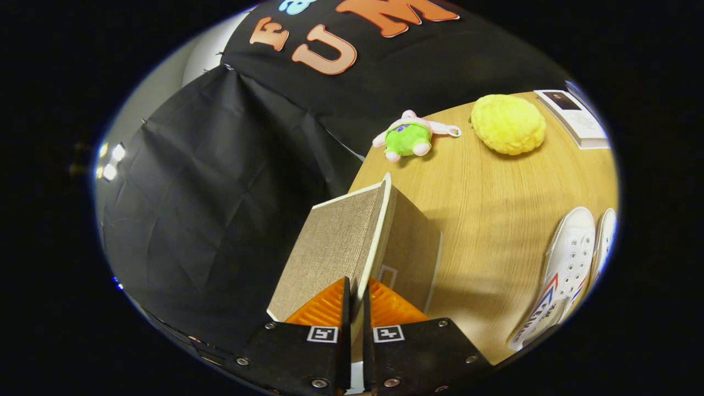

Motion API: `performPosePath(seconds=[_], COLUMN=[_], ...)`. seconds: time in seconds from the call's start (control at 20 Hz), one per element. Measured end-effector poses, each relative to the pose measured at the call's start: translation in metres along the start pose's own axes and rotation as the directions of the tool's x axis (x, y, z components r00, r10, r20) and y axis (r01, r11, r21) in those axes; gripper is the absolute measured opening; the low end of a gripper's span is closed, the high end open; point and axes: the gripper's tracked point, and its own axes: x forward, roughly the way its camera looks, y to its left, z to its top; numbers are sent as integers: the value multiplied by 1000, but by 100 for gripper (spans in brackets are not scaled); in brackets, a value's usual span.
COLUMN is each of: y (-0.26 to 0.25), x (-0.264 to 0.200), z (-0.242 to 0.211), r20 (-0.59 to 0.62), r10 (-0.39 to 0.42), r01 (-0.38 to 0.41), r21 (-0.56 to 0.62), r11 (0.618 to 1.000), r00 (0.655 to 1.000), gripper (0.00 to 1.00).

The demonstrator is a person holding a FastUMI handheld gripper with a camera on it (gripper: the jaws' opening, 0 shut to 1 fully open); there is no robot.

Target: Open the storage box then place both shoes into the box .Put the left shoe in first, then the right shoe, with the right side of both shoes facing outward in a uniform manner.

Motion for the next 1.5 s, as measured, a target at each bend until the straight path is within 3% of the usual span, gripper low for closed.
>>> performPosePath(seconds=[0.15, 0.35, 0.65, 1.05, 1.5], y=[34, 96, 187, 267, 258], x=[-15, -21, 5, 90, 169], z=[22, 44, 41, 10, -10], r20=[59, 120, 84, 37, 17], r10=[78, 149, 222, 205, 74], r01=[-80, -150, -214, -195, -70], r21=[41, -3, -87, -188, -174], r11=[996, 989, 973, 963, 982], r00=[995, 981, 972, 978, 997], gripper=[8, 8, 8, 8, 9])
